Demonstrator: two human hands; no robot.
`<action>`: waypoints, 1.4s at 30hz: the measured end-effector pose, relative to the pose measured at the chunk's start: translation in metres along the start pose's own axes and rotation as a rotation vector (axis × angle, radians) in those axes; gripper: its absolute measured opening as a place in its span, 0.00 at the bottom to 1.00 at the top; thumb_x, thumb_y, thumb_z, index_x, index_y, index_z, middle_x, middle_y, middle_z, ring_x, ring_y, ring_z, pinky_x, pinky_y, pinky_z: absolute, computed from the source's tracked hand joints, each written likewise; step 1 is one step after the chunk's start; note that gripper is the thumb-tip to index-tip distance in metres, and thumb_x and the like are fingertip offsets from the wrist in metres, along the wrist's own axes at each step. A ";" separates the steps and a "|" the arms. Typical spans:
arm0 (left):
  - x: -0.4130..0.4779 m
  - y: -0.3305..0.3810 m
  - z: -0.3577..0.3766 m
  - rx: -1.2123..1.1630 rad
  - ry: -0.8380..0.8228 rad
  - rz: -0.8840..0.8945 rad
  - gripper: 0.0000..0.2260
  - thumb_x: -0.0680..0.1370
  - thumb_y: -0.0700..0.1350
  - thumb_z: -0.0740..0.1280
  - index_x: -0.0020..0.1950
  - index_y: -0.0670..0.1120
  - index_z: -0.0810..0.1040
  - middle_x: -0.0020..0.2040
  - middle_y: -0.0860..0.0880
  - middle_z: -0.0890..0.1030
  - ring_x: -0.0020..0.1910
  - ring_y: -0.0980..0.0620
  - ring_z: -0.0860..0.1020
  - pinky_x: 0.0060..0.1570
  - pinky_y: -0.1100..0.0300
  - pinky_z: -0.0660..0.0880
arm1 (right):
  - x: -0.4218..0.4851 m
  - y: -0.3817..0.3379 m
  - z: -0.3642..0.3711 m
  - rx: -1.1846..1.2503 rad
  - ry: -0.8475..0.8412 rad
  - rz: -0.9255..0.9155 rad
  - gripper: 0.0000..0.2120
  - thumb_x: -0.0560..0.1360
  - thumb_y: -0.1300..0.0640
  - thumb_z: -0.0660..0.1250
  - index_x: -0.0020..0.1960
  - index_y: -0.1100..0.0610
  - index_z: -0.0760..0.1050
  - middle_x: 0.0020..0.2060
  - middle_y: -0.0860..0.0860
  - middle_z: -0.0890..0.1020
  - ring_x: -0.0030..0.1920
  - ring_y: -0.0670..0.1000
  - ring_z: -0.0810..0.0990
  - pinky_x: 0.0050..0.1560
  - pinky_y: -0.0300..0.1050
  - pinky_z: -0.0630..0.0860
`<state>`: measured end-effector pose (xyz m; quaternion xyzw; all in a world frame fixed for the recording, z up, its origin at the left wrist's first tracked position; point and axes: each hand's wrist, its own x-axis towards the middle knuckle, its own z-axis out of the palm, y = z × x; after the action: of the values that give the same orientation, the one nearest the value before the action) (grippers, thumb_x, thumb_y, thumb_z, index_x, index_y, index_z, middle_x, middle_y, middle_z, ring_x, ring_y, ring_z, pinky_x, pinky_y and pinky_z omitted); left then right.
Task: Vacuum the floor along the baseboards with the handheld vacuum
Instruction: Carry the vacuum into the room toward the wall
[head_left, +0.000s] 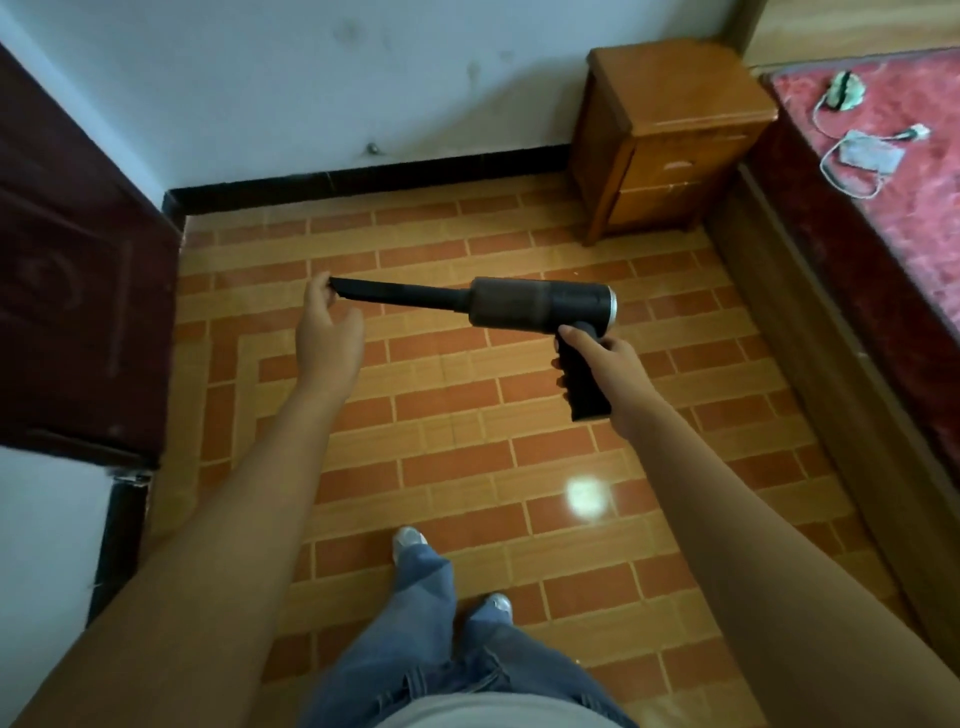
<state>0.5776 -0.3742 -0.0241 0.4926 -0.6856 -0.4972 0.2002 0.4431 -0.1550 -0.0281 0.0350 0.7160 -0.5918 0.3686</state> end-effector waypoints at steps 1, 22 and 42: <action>0.004 -0.003 -0.009 -0.002 0.027 -0.009 0.22 0.81 0.41 0.57 0.75 0.52 0.61 0.73 0.51 0.67 0.68 0.51 0.69 0.60 0.59 0.68 | 0.004 -0.004 0.010 -0.014 -0.029 -0.008 0.19 0.75 0.52 0.68 0.60 0.62 0.72 0.43 0.55 0.81 0.34 0.50 0.80 0.35 0.42 0.77; 0.112 -0.043 -0.144 -0.108 0.249 -0.109 0.21 0.81 0.43 0.59 0.74 0.50 0.63 0.71 0.51 0.70 0.62 0.54 0.73 0.51 0.65 0.68 | 0.069 -0.063 0.201 -0.194 -0.271 -0.023 0.14 0.74 0.49 0.69 0.51 0.59 0.74 0.39 0.55 0.80 0.34 0.52 0.79 0.40 0.47 0.78; 0.244 -0.042 -0.172 -0.125 0.329 -0.178 0.21 0.80 0.39 0.58 0.73 0.49 0.65 0.70 0.50 0.71 0.68 0.51 0.70 0.65 0.54 0.69 | 0.171 -0.121 0.304 -0.261 -0.340 -0.032 0.13 0.75 0.49 0.68 0.50 0.58 0.74 0.39 0.54 0.80 0.33 0.51 0.79 0.38 0.45 0.78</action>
<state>0.6228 -0.6722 -0.0402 0.6126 -0.5651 -0.4674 0.2948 0.4083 -0.5225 -0.0345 -0.1247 0.7147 -0.4972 0.4759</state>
